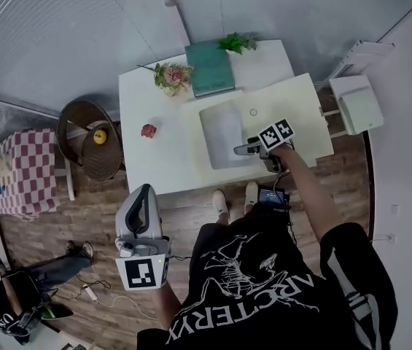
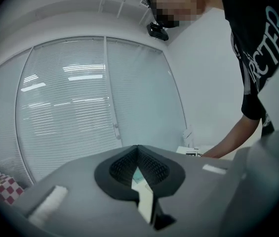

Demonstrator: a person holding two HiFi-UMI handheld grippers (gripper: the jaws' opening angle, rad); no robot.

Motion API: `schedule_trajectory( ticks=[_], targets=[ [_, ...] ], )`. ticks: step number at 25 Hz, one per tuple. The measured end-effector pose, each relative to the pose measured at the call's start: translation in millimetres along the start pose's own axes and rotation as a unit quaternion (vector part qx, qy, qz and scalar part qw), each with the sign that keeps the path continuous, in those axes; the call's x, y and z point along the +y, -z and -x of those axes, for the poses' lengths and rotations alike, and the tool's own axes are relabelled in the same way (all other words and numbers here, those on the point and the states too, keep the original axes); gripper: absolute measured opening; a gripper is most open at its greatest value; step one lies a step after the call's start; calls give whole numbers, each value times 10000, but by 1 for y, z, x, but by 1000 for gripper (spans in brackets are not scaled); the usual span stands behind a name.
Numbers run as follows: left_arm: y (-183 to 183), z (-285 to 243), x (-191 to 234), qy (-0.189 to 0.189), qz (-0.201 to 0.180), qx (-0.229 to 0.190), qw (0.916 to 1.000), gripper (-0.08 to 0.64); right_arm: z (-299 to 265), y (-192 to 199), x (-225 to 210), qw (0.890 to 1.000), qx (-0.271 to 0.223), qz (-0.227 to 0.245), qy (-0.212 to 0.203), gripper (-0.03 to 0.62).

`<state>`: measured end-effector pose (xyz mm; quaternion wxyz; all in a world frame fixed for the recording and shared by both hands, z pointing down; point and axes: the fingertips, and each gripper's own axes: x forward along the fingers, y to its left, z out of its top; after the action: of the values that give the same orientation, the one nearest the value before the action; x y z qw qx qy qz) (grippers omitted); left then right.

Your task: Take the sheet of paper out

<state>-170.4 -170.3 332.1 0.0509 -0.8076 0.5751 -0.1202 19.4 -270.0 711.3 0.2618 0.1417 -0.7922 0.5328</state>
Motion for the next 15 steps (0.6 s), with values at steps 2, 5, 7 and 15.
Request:
schedule_trajectory(
  ticks=[2, 5, 7, 15],
  targets=[
    [7, 6, -2, -132, 52, 181, 9997, 12, -9, -2, -17, 9998, 2, -173, 111, 373],
    [19, 15, -6, -237, 171, 485, 9984, 12, -14, -9, -32, 9980, -174, -590, 139, 373],
    [22, 19, -6, -285, 218, 551, 9978, 12, -16, -12, -32, 9961, -274, -834, 12, 371],
    [25, 19, -8, -310, 302, 615, 9972, 12, -21, -22, -37, 9894, -467, -1359, -227, 269]
  ],
)
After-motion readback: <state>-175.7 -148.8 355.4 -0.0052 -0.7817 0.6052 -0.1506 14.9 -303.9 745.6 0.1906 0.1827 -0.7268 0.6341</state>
